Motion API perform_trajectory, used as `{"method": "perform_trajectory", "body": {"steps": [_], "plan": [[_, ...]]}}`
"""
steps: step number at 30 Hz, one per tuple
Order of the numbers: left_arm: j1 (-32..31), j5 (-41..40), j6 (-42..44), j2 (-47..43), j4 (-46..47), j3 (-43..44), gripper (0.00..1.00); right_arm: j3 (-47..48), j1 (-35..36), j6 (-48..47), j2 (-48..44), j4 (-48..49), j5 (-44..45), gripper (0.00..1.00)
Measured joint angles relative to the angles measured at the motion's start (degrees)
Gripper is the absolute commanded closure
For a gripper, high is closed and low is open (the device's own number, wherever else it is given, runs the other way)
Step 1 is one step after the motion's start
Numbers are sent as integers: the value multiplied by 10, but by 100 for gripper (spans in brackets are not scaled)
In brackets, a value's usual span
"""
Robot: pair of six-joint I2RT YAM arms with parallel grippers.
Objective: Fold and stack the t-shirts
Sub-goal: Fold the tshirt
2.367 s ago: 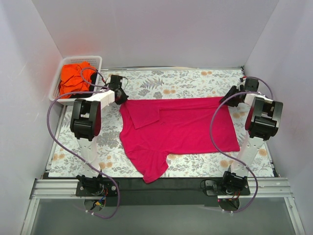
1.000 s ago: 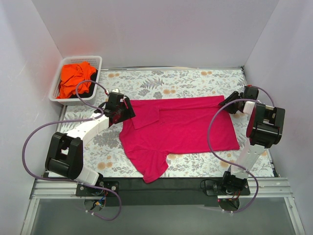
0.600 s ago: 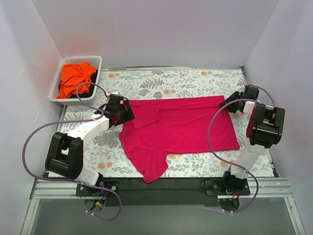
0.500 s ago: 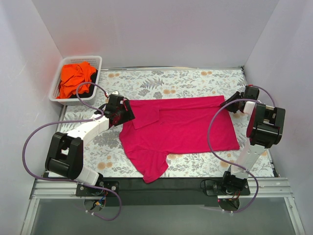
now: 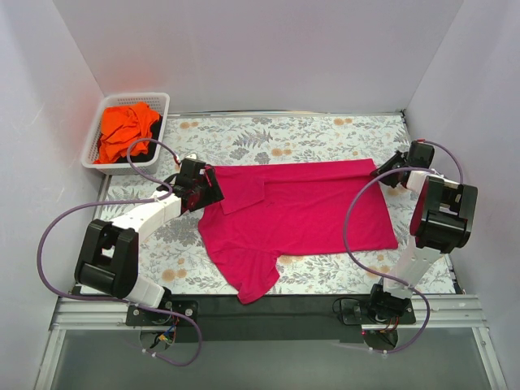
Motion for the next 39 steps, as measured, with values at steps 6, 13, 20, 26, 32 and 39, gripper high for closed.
{"method": "perform_trajectory", "body": {"steps": [6,13,20,26,32,39], "plan": [[0,0,-2,-7,-3,-2,39,0,-3,-14,0,-43,33,63],[0,1,-10,-45,-40,-3,38,6,3,-57,-34,-128,73,45],[-21,11,-38,-108,-99,-23,44,-67,74,-96,-200,-189,100,48],[-57,12,-56,-106,-123,-52,53,-162,165,-112,-247,-221,108,53],[-54,-30,-63,-52,-103,-52,60,-188,183,-122,-233,-241,127,54],[7,-26,-62,54,-70,-12,62,-141,182,-125,-173,-231,140,53]]}}
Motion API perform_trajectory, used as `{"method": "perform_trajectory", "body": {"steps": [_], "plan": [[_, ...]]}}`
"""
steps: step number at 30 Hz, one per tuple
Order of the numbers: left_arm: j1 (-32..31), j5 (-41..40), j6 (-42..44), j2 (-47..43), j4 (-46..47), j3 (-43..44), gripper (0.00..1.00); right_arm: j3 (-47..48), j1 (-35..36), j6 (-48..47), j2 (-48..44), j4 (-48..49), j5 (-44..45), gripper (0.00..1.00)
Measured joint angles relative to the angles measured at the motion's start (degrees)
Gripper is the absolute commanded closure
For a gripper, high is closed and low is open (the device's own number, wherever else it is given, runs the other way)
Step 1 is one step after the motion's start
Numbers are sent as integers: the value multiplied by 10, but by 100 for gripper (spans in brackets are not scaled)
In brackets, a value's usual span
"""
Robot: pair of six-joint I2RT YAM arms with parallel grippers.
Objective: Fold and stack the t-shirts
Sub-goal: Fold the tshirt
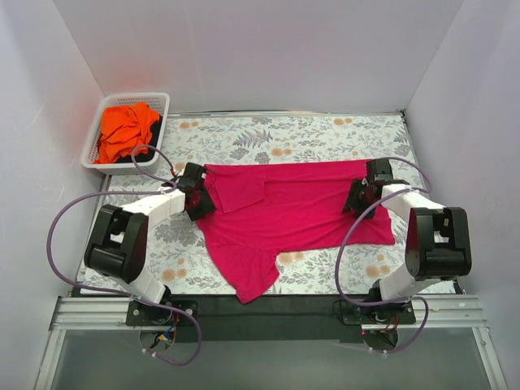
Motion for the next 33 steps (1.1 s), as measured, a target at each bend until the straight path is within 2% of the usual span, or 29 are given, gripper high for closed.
{"method": "perform_trajectory", "body": {"steps": [5,8,10,13,17,21,27,33], "plan": [[32,6,13,59,4,64,60,41,0,0,40,1,1,53],[37,6,25,76,2,89,51,59,0,-2,54,9,-1,51],[39,6,31,68,-5,92,45,61,0,-6,48,3,0,49],[38,9,33,21,-27,84,42,60,-2,-9,21,-20,4,49],[30,9,24,-101,-57,51,42,27,-31,-7,-66,-38,7,49],[5,10,8,-187,-90,9,44,-24,-104,-4,-141,-57,6,49],[-10,22,-13,-193,-139,-60,48,-82,-152,5,-179,-87,12,52],[-56,32,-35,-195,-158,-69,49,-90,-177,8,-183,-96,14,55]]}}
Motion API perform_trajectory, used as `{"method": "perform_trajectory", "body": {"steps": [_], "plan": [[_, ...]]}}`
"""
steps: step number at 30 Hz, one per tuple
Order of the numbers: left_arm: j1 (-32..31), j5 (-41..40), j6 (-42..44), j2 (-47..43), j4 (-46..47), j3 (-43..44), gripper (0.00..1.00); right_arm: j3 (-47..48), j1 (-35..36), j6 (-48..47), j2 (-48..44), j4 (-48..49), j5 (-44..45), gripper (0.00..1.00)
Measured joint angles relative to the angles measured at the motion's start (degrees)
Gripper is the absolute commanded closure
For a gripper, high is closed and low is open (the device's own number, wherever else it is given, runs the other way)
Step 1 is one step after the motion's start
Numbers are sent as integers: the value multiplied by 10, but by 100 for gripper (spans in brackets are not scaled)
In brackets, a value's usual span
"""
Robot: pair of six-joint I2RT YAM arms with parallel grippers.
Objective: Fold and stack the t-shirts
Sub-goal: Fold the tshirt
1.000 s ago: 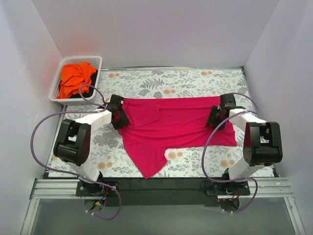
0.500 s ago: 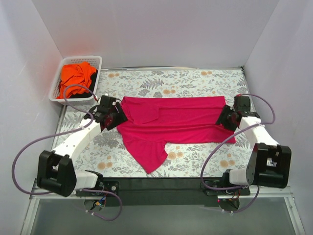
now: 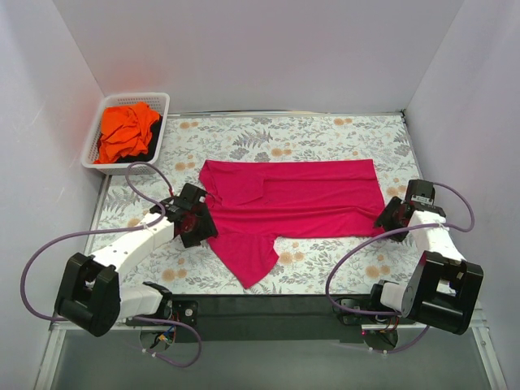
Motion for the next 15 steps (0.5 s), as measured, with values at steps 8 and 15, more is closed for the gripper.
{"method": "perform_trajectory", "body": {"steps": [8,15], "plan": [[-6,-2,-7,24,9,-19,53,-4,-2,0,7,4,0,57],[-6,-8,4,56,31,-16,57,-4,-3,-2,12,5,29,57]]}}
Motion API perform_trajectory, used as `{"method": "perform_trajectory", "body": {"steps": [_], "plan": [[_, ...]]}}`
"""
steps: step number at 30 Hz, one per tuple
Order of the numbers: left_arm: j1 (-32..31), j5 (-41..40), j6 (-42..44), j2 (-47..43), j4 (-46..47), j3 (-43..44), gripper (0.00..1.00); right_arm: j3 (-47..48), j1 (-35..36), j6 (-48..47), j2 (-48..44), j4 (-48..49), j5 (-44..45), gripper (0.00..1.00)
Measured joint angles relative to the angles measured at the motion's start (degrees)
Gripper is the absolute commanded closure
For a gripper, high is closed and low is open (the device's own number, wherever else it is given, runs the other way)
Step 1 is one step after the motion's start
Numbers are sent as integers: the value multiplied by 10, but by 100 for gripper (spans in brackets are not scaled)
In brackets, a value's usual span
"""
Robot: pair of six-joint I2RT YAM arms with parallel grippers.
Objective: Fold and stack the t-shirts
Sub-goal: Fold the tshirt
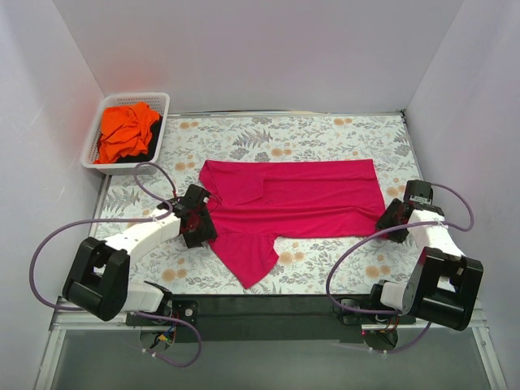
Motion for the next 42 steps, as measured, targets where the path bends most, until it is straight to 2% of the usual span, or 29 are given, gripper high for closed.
{"method": "perform_trajectory", "body": {"steps": [13,17,18,20,21,22,23,24,26,27,32,42], "plan": [[0,0,20,31,35,5,58,0,-3,0,48,22,11,59],[0,0,24,40,40,10,58,0,-4,0,52,37,13,63],[0,0,26,41,41,12,58,0,-5,0,52,40,13,67],[0,0,28,44,43,13,63,0,-6,0,55,47,13,71],[0,0,29,47,44,15,67,0,-7,0,57,49,12,80],[0,0,31,50,45,18,70,0,-7,-2,57,50,12,85],[0,0,32,54,48,19,80,0,-7,0,57,50,12,89],[0,0,31,55,50,20,85,0,-7,1,57,51,11,96],[0,0,33,57,50,20,96,0,-7,1,55,51,10,99],[0,0,34,56,49,20,98,0,-8,3,52,49,10,99],[0,-3,36,33,22,21,100,0,-25,3,19,22,-1,99],[0,9,19,-73,-63,48,100,-3,-37,18,-98,-42,-9,99]]}}
